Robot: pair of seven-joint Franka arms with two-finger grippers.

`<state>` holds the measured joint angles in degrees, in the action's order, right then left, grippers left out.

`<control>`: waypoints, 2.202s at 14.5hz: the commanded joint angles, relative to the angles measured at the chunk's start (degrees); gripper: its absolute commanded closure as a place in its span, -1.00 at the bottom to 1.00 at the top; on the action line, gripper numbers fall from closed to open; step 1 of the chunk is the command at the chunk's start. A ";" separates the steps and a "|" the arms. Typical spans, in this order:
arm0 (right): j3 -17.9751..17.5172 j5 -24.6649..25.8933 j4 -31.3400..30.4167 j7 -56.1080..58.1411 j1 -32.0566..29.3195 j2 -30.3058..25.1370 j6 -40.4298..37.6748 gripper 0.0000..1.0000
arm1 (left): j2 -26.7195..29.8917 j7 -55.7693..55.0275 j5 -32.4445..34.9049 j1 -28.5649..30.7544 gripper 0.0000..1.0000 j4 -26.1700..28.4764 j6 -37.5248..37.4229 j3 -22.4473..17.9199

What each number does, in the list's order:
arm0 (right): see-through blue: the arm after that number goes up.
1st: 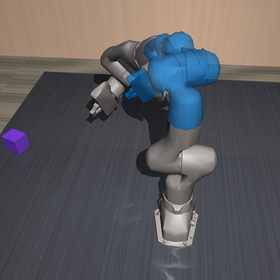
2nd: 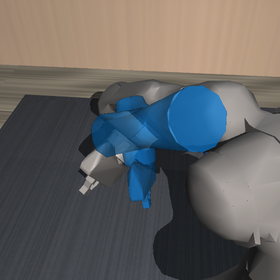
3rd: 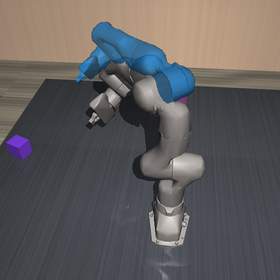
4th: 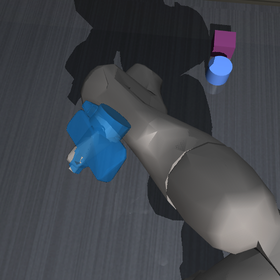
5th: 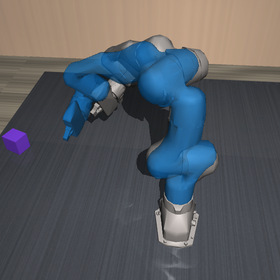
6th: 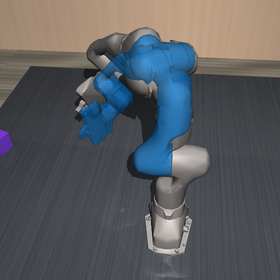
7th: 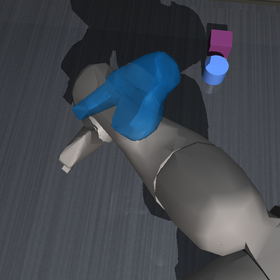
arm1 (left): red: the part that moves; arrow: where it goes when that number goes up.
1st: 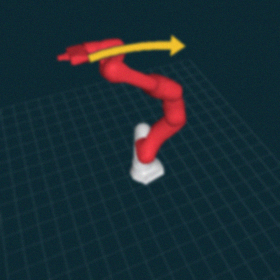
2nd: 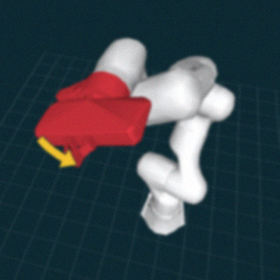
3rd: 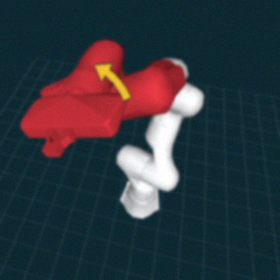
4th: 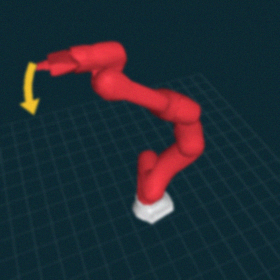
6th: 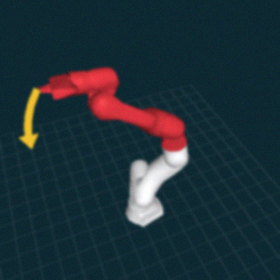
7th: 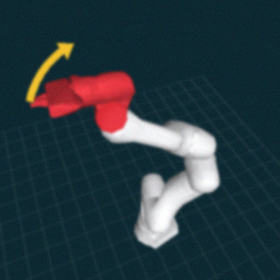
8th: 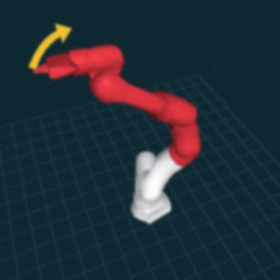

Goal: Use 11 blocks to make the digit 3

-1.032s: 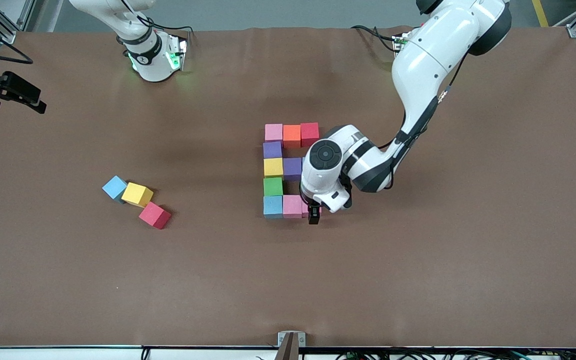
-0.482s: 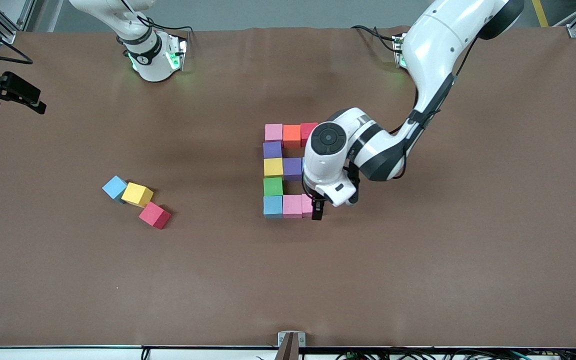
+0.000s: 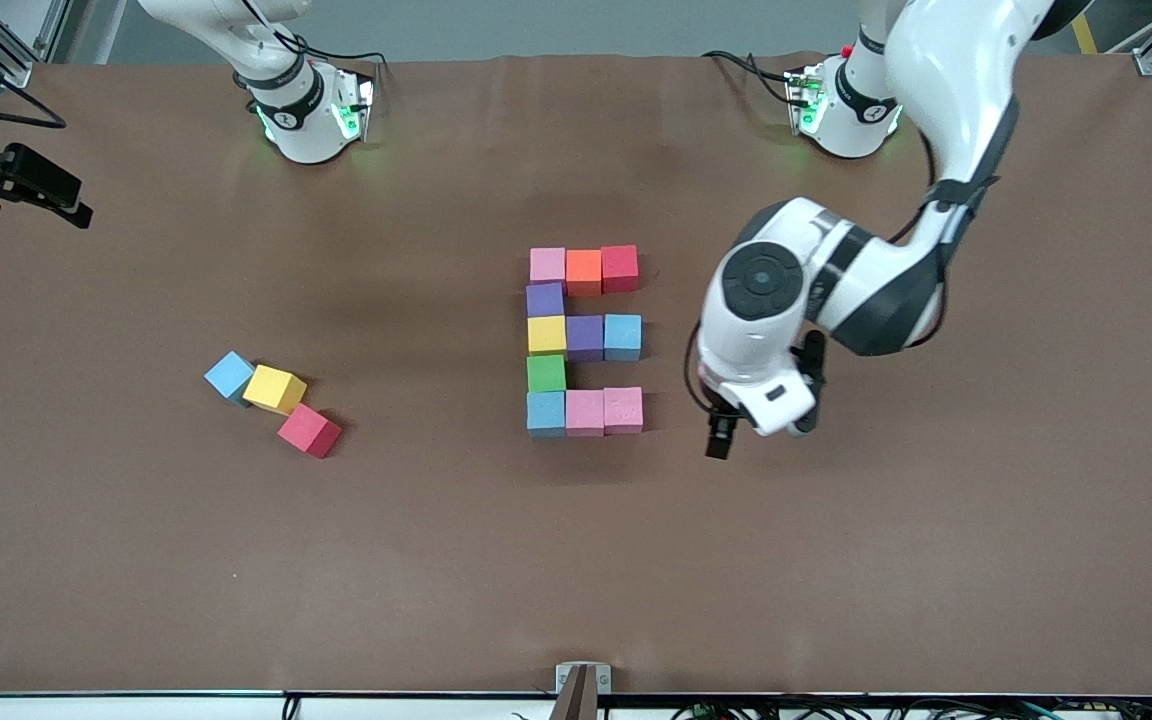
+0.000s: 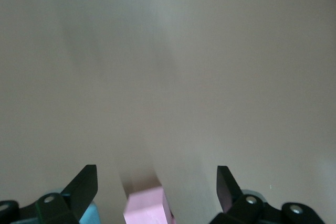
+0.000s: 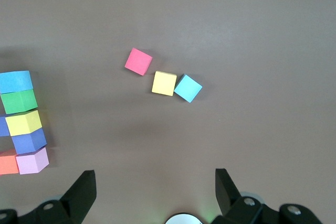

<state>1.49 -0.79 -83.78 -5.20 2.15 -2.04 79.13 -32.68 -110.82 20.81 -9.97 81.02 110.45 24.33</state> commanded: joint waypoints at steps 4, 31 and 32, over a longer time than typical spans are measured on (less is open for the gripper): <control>0.18 -0.09 -0.07 -0.78 0.31 -0.07 0.32 -1.00 | 8.58 28.75 -5.41 10.39 -1.00 0.98 -7.33 0.20; 0.18 0.61 0.46 -0.08 0.22 -0.07 0.76 -1.00 | 37.06 110.73 -17.99 14.45 -1.00 10.02 -26.96 -23.71; 0.18 0.61 0.37 -0.08 0.31 -0.07 0.76 -1.00 | 38.38 110.73 -17.99 14.54 -1.00 11.86 -26.43 -23.45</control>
<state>1.75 -0.76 -83.64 -5.18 2.16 -2.03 79.81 1.85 -0.76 3.69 5.32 88.13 83.08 1.15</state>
